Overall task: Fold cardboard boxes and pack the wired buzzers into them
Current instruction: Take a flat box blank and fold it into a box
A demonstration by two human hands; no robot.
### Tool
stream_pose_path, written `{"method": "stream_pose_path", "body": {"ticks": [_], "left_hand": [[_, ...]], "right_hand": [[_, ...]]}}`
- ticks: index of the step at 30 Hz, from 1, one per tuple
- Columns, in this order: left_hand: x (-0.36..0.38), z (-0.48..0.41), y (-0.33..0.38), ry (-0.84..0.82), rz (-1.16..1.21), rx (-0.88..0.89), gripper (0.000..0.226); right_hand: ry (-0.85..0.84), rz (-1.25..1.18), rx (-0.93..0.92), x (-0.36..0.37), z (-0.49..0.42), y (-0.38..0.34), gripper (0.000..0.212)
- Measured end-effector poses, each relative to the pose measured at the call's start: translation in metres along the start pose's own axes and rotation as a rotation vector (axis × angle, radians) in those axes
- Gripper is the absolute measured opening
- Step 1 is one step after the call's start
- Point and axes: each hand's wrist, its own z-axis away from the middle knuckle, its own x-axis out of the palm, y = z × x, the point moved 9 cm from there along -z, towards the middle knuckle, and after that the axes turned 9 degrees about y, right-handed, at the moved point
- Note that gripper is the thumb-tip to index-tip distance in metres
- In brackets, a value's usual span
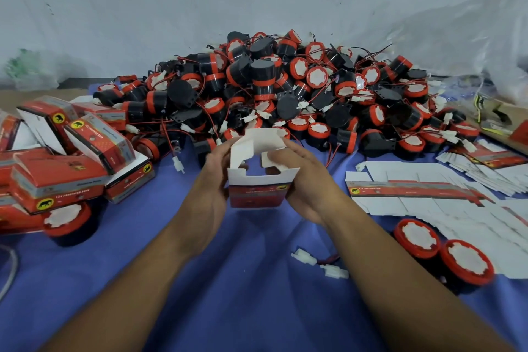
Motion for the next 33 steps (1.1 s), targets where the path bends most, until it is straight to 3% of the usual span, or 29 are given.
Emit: {"method": "stream_pose_path", "body": {"ticks": [4,7,10,12,16,22,24,26,28,33], "left_hand": [[0.003,0.01,0.01,-0.016,-0.221,0.23,0.054],[-0.01,0.007,0.012,0.084,-0.11,0.229,0.033],[-0.017,0.002,0.009,0.13,-0.051,0.164,0.03],[-0.02,0.001,0.008,0.15,-0.019,0.147,0.027],[-0.02,0.002,0.01,0.138,0.029,0.143,0.024],[-0.008,0.005,0.012,0.032,-0.015,0.155,0.032],[-0.01,0.008,0.015,0.099,-0.172,0.21,0.042],[-0.01,0.016,0.021,0.207,-0.488,0.343,0.058],[0.002,0.025,0.027,0.216,-0.701,0.47,0.077],[0.006,0.029,0.04,0.235,-0.893,0.678,0.079]], "right_hand": [[0.014,0.109,-0.055,0.002,0.001,-0.002,0.025],[0.001,0.199,-0.142,0.008,0.001,0.0,0.023],[-0.008,0.31,-0.146,0.01,0.002,0.004,0.053],[-0.055,0.249,-0.057,0.012,0.002,0.011,0.061],[-0.152,0.256,-0.11,0.019,0.005,0.007,0.03],[0.04,0.272,-0.21,0.003,0.0,-0.004,0.026],[0.07,0.252,-0.218,0.001,0.0,-0.002,0.024],[0.066,0.165,-0.215,0.003,-0.002,0.002,0.025],[0.06,0.109,-0.228,0.006,-0.001,0.002,0.029],[0.006,0.187,-0.154,0.013,0.004,0.008,0.038]]}}
